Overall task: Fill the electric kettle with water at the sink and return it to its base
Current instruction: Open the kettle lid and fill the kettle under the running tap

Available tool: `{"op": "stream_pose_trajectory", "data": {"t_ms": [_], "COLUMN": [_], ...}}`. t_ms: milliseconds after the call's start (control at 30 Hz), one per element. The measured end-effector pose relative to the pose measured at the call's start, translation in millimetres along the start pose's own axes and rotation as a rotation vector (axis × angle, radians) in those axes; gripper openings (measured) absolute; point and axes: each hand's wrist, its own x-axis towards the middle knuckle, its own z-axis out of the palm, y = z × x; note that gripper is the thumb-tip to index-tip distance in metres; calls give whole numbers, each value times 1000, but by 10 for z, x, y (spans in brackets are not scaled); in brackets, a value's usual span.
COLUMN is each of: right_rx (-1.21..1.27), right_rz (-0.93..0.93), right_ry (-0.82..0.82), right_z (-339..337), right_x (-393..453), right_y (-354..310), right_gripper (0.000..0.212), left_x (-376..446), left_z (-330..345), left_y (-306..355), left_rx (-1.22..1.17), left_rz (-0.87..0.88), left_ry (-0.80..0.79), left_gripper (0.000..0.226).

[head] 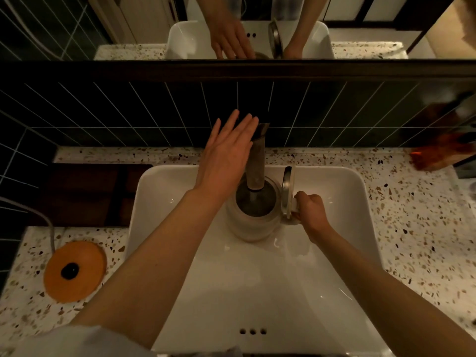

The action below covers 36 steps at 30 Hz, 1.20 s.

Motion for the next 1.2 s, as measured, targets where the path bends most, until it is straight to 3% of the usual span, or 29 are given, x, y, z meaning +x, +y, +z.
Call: {"op": "stream_pose_trajectory", "data": {"t_ms": [333,500,667,767,867,1000,1100,1200], "right_rx": [2,1,8,12,8,19,8,16], "right_rz": [-5,-10,-12,-10,-9,2,5,10], "right_ry": [1,5,-7,-9,-8,5,5,0], "right_z": [-7,-6,-5,-4,-1,8,6,4], "right_x": [11,11,20,31,25,6,-12,-35], "right_y": [11,15,29,29,36,16,-6,-3], "right_gripper": [35,36,37,35,35,31,32,35], "left_x": [-78,-286,-277,-399,-651,-923,-1009,-1005], "left_z": [96,188,171,121,132,321,428,455], "left_y": [-121,-214,-149,-70,24,66,110,180], "left_rx": [-61,-94,-194,-466,-725,-1066,-1285,-1367], "left_rz": [81,32,-70,-322,-825,-1265,-1346,-1382], "left_ry": [107,85,27,123,323,128,70,145], "left_gripper": [40,49,43,44,41,49,53,32]}}
